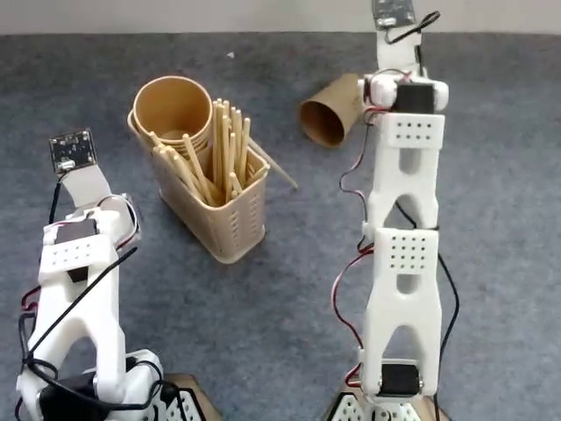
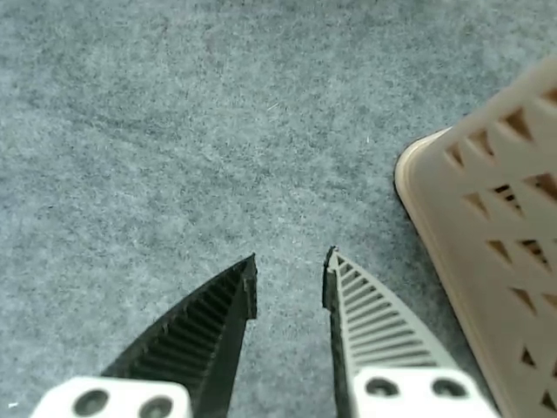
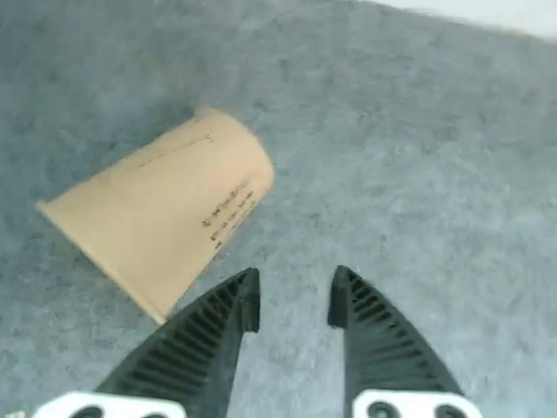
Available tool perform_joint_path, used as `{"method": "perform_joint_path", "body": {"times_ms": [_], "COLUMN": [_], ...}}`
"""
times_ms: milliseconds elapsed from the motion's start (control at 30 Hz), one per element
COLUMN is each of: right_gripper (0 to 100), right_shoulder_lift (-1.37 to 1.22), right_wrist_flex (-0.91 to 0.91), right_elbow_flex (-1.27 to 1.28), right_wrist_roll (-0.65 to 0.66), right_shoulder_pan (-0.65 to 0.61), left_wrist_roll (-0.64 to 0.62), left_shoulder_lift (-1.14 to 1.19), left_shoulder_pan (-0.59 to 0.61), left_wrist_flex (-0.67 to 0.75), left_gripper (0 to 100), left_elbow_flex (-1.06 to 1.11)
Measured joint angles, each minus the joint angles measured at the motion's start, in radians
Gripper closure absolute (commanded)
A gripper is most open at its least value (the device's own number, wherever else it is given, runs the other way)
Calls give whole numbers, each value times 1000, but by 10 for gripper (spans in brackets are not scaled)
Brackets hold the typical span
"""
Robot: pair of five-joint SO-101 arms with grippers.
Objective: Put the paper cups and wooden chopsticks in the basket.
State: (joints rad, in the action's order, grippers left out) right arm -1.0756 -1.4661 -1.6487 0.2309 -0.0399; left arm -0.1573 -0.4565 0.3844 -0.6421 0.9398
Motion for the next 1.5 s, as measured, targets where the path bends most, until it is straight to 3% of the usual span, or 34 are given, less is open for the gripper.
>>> {"method": "perform_joint_path", "body": {"times_ms": [100, 467, 967, 1267, 1500], "right_gripper": [671, 670, 670, 670, 670], "right_shoulder_lift": [-2, 46, -15, -11, 141], "right_wrist_flex": [-69, -249, -230, -215, -226], "right_elbow_flex": [0, 0, -3, -3, -3], "right_wrist_roll": [63, 175, 198, 153, -28], "right_shoulder_pan": [-58, -155, -253, -238, -60], "left_wrist_roll": [0, 0, 0, 0, 0], "left_shoulder_lift": [0, 0, 0, 0, 0], "left_shoulder_pan": [0, 0, 0, 0, 0], "left_wrist_flex": [0, 0, 0, 0, 0], "left_gripper": [846, 846, 846, 846, 846], "left_elbow_flex": [0, 0, 0, 0, 0]}}
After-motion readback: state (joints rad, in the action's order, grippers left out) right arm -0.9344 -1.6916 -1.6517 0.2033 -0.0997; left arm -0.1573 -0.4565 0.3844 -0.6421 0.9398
